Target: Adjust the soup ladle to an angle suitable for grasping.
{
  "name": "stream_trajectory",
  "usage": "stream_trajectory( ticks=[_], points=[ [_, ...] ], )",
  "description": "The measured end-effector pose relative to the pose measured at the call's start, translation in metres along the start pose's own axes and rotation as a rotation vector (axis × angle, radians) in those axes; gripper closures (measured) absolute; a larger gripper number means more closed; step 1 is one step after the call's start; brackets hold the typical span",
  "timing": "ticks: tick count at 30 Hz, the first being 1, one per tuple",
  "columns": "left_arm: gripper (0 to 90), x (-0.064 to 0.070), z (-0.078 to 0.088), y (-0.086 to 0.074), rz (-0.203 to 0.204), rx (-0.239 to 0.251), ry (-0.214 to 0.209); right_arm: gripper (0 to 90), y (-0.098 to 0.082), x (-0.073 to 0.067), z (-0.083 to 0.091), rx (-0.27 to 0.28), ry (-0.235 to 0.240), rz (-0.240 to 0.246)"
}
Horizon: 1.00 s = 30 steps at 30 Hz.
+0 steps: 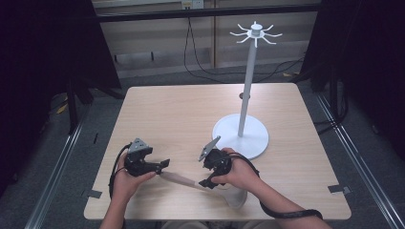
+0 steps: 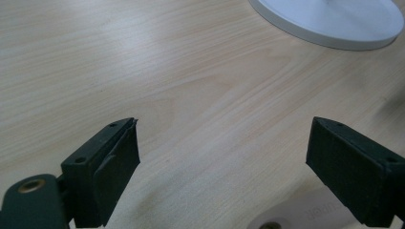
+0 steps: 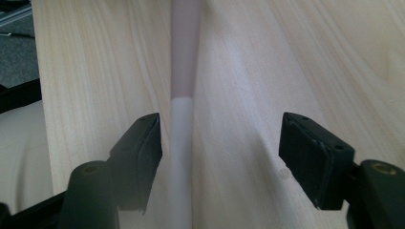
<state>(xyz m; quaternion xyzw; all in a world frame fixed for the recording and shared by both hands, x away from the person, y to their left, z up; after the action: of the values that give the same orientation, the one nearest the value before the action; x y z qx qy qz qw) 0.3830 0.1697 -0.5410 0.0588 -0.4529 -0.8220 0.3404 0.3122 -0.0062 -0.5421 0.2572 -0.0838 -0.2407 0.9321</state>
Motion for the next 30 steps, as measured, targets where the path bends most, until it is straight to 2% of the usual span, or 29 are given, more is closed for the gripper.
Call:
stream_trajectory(
  ticks=[9, 10, 15, 16, 22, 26, 30],
  points=[
    [10.7, 0.0, -0.002, -0.001, 0.01, -0.001, -0.001, 45.0, -0.004, -0.004, -0.007, -0.018, 0.01, 0.037],
    [10.7, 0.0, -0.001, -0.002, 0.005, -0.005, 0.0, 46.8, -0.005, -0.006, -0.007, -0.024, 0.015, 0.027],
    [10.7, -0.002, 0.0, -0.003, 0.008, -0.008, 0.008, 51.9, -0.007, -0.01, -0.01, -0.042, 0.035, 0.048],
    [10.7, -0.002, -0.001, -0.002, 0.009, -0.006, 0.008, 55.2, -0.007, -0.012, -0.01, -0.046, 0.043, 0.06],
    [10.7, -0.001, -0.001, -0.002, 0.015, -0.004, 0.007, 58.4, -0.008, -0.014, -0.012, -0.069, 0.047, 0.069],
    [10.7, -0.003, -0.001, -0.003, 0.008, -0.006, 0.01, 62.1, -0.011, -0.018, -0.015, -0.11, 0.059, 0.09],
    [10.7, -0.003, 0.0, -0.003, 0.01, -0.006, 0.011, 65.7, -0.011, -0.018, -0.016, -0.114, 0.067, 0.102]
  ],
)
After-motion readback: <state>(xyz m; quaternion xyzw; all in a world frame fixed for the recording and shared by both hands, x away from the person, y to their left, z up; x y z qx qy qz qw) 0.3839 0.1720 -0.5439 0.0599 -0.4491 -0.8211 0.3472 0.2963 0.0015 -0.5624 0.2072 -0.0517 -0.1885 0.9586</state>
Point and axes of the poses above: each handheld gripper's, and its own axes: z roughly backward along the jaws, y roughly out of its top, x roughly to its right, the point moved 10 cm from there along -z, roughly forward along the jaws, and after that the axes turned 10 degrees about -y, right-handed, at the moved point
